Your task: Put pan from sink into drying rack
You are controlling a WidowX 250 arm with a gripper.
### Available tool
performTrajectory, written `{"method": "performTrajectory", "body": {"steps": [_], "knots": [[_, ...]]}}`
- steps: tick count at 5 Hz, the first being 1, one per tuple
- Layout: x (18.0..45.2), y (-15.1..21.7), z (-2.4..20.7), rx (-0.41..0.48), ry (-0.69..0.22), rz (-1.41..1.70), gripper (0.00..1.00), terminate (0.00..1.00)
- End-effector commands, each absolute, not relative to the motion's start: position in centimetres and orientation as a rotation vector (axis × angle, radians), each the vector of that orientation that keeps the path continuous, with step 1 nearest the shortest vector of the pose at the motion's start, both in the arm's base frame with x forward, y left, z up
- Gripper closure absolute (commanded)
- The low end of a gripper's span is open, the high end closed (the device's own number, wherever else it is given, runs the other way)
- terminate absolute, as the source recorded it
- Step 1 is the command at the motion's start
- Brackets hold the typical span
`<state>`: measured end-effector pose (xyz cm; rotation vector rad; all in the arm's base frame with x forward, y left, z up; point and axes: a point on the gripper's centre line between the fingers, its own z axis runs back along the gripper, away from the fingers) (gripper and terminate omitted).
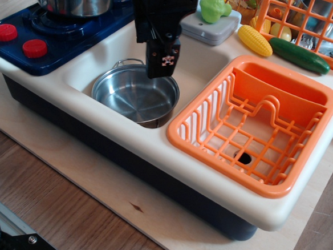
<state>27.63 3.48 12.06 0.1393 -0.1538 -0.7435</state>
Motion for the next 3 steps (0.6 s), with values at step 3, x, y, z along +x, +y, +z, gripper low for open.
{"method": "performTrajectory", "body": {"steps": [3], "knots": [[29.8,3.4,10.8,0.111,-0.227,-1.096,0.0,0.0]]}}
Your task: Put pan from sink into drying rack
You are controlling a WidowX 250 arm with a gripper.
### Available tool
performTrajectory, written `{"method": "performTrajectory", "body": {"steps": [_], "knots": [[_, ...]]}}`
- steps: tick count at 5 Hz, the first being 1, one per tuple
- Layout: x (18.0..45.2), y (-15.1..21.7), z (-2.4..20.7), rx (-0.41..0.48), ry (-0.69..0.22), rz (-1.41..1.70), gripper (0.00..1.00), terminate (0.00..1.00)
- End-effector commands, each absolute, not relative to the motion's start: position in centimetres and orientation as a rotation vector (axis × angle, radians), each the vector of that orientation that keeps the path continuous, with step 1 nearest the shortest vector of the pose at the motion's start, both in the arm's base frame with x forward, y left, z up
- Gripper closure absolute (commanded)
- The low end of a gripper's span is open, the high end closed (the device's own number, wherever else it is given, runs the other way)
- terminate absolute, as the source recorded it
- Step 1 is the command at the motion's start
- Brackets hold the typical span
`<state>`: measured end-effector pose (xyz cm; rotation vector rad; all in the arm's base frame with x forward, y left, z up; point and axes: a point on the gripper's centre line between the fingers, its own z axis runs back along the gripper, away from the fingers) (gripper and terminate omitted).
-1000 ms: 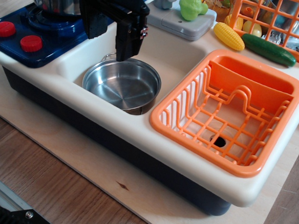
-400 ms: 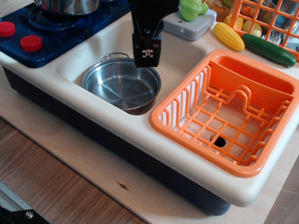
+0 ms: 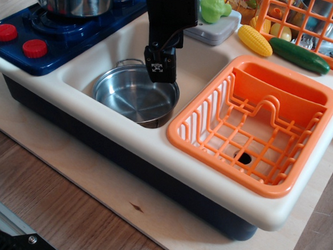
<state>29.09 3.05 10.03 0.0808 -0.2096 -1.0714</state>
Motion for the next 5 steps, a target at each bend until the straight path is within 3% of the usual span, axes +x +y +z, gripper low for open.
{"method": "performTrajectory", "body": {"steps": [1,4,5], "knots": [[29.9,3.7,9.5,0.087,-0.238,-1.103,0.0,0.0],[30.0,5.0,6.4,0.054,-0.264,-1.111,0.0,0.0],[30.1,5.0,6.0,0.061,-0.252,-1.089,1.0,0.0]]}}
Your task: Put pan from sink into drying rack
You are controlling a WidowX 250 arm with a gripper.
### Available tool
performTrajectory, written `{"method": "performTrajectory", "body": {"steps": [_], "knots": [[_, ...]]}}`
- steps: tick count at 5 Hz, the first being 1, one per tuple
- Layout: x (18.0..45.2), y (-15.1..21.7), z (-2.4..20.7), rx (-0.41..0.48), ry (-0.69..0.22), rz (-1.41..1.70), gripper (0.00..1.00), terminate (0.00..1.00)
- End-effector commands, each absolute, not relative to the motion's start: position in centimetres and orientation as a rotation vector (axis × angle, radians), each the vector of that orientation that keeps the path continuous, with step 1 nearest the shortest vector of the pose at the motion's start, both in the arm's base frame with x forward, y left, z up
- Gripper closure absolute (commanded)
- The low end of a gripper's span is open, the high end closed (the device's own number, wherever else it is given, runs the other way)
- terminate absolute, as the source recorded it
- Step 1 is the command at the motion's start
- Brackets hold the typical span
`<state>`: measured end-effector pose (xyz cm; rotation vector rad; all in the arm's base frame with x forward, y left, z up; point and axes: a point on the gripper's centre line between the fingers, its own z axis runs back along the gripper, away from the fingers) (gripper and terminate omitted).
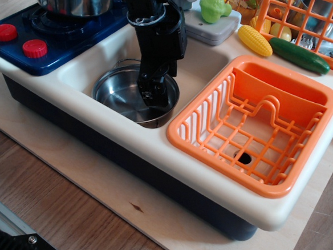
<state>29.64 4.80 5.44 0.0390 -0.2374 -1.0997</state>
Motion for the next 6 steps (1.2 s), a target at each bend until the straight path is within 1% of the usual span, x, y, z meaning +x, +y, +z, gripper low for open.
{"method": "performTrajectory", "body": {"steps": [1,2,3,4,5,6], "knots": [[29.9,4.8,6.2,0.067,-0.24,-1.076,1.0,0.0],[29.7,4.5,7.2,0.082,-0.211,-1.067,1.0,0.0],[29.9,5.3,8.7,0.123,-0.167,-1.11,1.0,0.0],[30.5,6.1,11.3,0.179,-0.118,-1.149,1.0,0.0],[31.3,6.1,14.0,0.182,-0.086,-1.16,1.0,0.0],[31.0,5.5,15.6,0.202,-0.098,-1.116,1.0,0.0]]}}
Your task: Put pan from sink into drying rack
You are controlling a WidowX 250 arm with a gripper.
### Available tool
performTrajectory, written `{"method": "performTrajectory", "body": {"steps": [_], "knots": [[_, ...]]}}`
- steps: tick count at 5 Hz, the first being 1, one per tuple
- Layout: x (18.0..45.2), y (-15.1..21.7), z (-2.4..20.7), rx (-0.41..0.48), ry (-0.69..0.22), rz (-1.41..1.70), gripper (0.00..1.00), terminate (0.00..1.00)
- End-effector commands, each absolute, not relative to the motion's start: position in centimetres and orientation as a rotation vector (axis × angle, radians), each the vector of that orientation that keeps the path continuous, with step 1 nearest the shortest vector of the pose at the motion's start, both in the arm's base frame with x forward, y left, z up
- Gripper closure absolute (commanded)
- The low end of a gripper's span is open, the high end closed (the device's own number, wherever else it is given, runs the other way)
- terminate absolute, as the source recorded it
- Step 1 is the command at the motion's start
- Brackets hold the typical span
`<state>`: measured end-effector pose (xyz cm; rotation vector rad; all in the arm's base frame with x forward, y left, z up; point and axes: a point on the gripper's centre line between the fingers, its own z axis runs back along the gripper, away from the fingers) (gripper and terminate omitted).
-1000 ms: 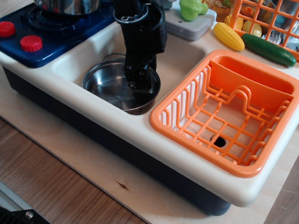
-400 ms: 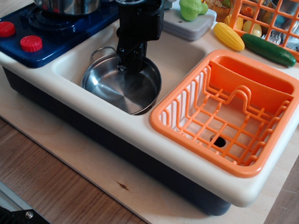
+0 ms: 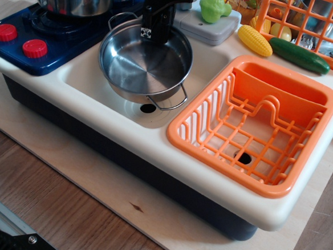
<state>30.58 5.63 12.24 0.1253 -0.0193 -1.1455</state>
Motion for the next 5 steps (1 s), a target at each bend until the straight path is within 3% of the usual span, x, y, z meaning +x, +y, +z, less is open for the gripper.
{"method": "performTrajectory", "body": {"steps": [1,3,4,5], "knots": [[30.6,4.1,16.8,0.187,-0.117,-1.067,1.0,0.0],[31.2,-0.3,18.7,0.154,-0.145,-0.994,1.0,0.0],[31.8,-3.0,18.5,0.123,-0.152,-0.95,1.0,0.0],[31.2,-5.7,17.8,0.125,-0.157,-0.887,1.0,1.0]]}}
